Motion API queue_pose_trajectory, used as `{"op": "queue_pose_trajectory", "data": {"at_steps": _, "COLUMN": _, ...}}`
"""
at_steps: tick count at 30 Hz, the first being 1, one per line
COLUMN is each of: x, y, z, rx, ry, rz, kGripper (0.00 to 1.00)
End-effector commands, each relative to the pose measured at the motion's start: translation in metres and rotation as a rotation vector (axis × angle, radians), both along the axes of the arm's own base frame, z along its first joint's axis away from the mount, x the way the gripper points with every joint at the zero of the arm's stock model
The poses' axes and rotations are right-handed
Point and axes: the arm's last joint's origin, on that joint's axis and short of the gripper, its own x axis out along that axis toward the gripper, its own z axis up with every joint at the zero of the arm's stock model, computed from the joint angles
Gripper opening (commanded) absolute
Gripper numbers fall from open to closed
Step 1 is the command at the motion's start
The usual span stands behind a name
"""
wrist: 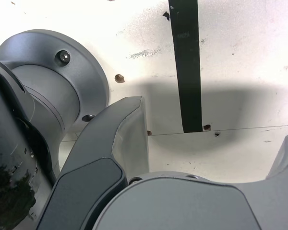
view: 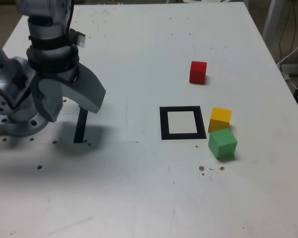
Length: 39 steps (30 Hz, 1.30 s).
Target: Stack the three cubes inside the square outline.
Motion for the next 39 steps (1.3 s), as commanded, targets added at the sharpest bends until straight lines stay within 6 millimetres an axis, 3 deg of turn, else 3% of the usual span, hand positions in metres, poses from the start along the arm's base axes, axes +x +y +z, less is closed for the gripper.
{"op": "queue_pose_trajectory", "data": {"at_steps": 1, "x": 0.000, "y": 0.000, "z": 0.000, "rx": 0.003, "ry": -0.001, "rz": 0.002, "kGripper": 0.97}}
{"op": "queue_pose_trajectory", "data": {"at_steps": 19, "x": 0.003, "y": 0.000, "z": 0.002, "rx": 0.003, "ry": 0.011, "rz": 0.019, "kGripper": 0.97}}
{"op": "queue_pose_trajectory", "data": {"at_steps": 27, "x": 0.058, "y": 0.004, "z": 0.020, "rx": 0.018, "ry": -0.045, "rz": -0.021, "kGripper": 0.97}}
{"op": "queue_pose_trajectory", "data": {"at_steps": 39, "x": 0.135, "y": 0.051, "z": 0.045, "rx": 0.116, "ry": -0.054, "rz": 0.039, "kGripper": 0.97}}
